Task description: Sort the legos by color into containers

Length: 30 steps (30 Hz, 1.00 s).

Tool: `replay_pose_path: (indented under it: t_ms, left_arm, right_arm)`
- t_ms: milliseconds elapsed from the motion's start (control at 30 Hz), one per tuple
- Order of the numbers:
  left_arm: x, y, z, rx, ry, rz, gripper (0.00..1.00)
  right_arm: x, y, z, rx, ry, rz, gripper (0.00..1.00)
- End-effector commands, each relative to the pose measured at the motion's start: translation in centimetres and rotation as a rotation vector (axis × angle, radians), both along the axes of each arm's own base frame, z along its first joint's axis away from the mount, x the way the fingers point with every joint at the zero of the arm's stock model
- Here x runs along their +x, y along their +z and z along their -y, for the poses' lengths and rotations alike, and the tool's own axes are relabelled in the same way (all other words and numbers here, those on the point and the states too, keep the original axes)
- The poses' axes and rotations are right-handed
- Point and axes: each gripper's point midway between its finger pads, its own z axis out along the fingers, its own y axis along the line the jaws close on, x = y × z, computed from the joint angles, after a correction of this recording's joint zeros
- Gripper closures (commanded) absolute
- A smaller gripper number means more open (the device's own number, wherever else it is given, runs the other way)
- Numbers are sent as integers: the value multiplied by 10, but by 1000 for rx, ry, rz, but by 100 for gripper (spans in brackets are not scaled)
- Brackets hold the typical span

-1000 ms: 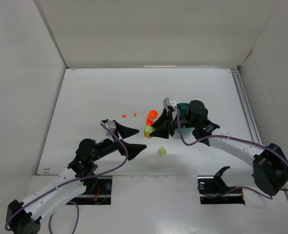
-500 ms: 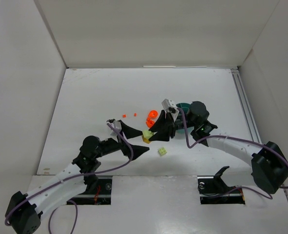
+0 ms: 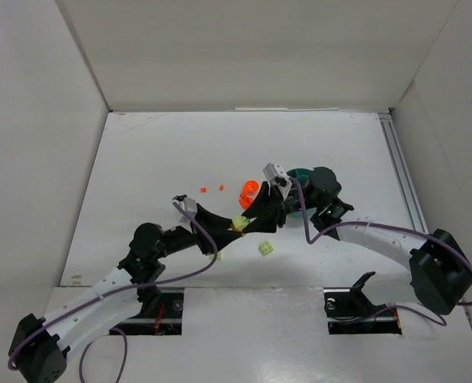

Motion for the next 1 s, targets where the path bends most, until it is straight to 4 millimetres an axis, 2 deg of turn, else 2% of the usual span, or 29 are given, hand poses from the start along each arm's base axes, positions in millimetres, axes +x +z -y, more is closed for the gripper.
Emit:
replay_pose_path:
  t_ms: [0,33,100,167,267,300,433,467,533,567,600,633,667,700,733,767,800,833,867,900,933,967]
  left_arm:
    - [-5,27,0,-60,-18,68,75]
    - [-3,27,-1,-62,-5,65,85]
    - [2,24,-2,-58,21,37,89]
    - [7,25,-3,-67,49,21,99]
    - [14,27,-4,-61,88,0,100]
    - [19,22,-5,-50,113,-20,100]
    - [27,20,-8,-41,161,-45,100]
    - [29,20,-9,-47,168,-56,100]
    - [34,17,-9,-42,191,-67,100]
    - [36,10,-6,-23,192,-85,100]
    - [41,16,-6,-34,208,-96,100]
    - [48,18,-7,-36,238,-103,100]
    - [56,26,-3,-36,255,-108,100]
    - [62,12,-1,0,274,-142,100]
    - [71,32,3,-17,290,-133,100]
    - [82,30,5,15,328,-155,100]
    - [97,17,14,75,347,-194,100]
    - [107,46,23,58,347,-169,100]
    - [117,48,29,84,363,-176,100]
    - [132,22,41,176,367,-234,100]
    - [140,23,49,200,369,-240,100]
    - [152,49,59,177,368,-223,100]
  right_arm:
    - [-3,22,-2,67,21,77,70]
    - [-3,22,-2,67,21,77,70]
    - [7,25,4,72,-13,87,70]
    - [6,31,8,83,-13,104,70]
    - [18,30,18,78,-60,102,72]
    - [21,24,21,62,-67,86,72]
    - [47,25,49,59,-177,97,72]
    - [57,24,62,55,-224,106,72]
    - [69,23,76,51,-285,117,72]
    - [80,17,90,34,-341,92,72]
    - [84,15,98,31,-373,100,72]
    - [89,16,106,28,-395,109,72]
    - [99,11,122,14,-459,108,72]
    - [107,7,130,2,-492,104,72]
    - [111,4,139,-8,-531,110,72]
    - [119,0,148,-24,-584,107,72]
    - [128,-7,162,-70,-649,51,73]
    - [135,-8,171,-102,-697,126,73]
    - [147,-11,182,-142,-788,128,73]
    - [152,-13,191,-170,-834,129,73]
    - [154,-15,203,-194,-888,124,73]
    - [158,-14,212,-204,-931,139,73]
